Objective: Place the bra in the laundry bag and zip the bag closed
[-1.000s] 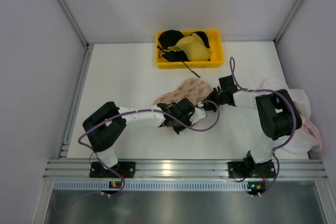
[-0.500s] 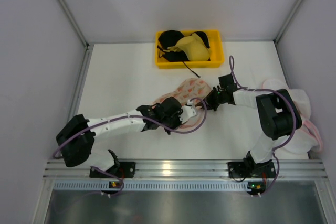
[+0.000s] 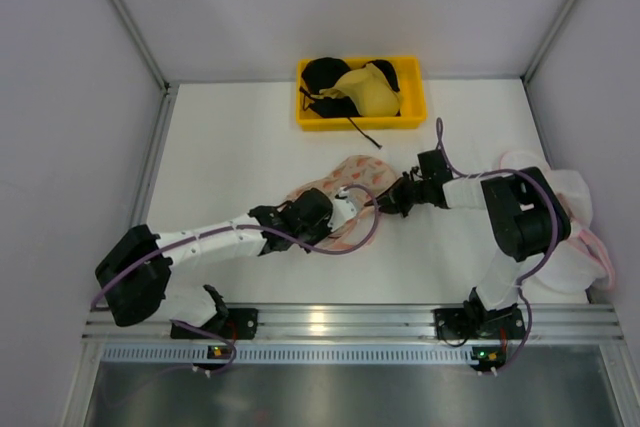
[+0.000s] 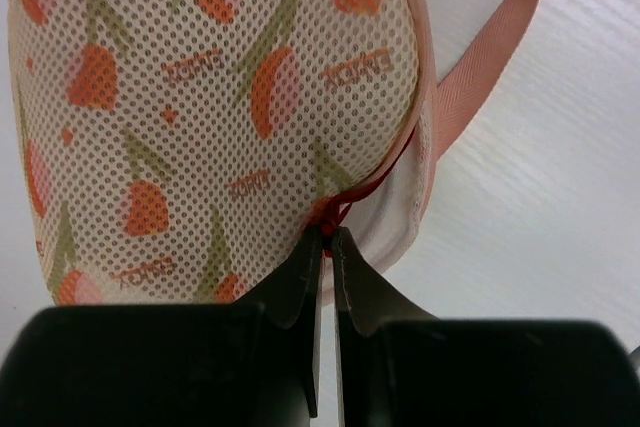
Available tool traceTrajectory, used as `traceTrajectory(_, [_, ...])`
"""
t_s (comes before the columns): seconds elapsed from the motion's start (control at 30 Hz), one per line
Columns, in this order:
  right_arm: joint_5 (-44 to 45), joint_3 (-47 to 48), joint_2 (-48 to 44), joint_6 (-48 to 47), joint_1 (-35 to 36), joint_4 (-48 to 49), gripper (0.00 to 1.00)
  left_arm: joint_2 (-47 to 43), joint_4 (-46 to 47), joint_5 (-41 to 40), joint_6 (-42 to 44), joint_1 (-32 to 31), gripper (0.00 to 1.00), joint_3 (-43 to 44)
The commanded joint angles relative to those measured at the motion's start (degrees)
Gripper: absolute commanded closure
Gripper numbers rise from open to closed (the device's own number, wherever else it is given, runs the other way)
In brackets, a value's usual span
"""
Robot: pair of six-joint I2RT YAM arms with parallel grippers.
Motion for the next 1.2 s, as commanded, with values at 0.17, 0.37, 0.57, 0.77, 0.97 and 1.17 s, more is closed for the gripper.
traceTrajectory(0.17, [-2.38,-1.76,0.87,6.0,-0.58,1.3,1.0,-8.89,3.64,6.13,2.06,0.8,1.0,-5.32])
traceTrajectory(0.37, [-2.2,-2.55,1.93,8.28,-0.49,3.67,1.0,-7.93,3.55,10.09,4.96,0.8,1.0,-7.79])
traceTrajectory(0.57, [-3.35,-2.82,2.02,8.46,-0.4,3.59,1.0,-0.81,5.47,1.13,3.39,0.97,1.0,-5.42])
traceTrajectory(0.77, [-1.77,-0.97,1.23,-0.93,-0.31,-2.39,1.0,-2.91,8.73,-1.69,-0.48,4.22,1.0,-3.66])
traceTrajectory(0.97, [-1.59,1.75,2.28,-3.23,-0.31,-5.38,1.0,-7.74,9.44,0.06,-1.72,5.1,1.0,-2.87])
traceTrajectory(1.17, [0.87,5.27,2.63,-8.32,0.13,-9.51,1.0,-8.72,7.25,6.13,-1.28,5.46,1.0,-1.82])
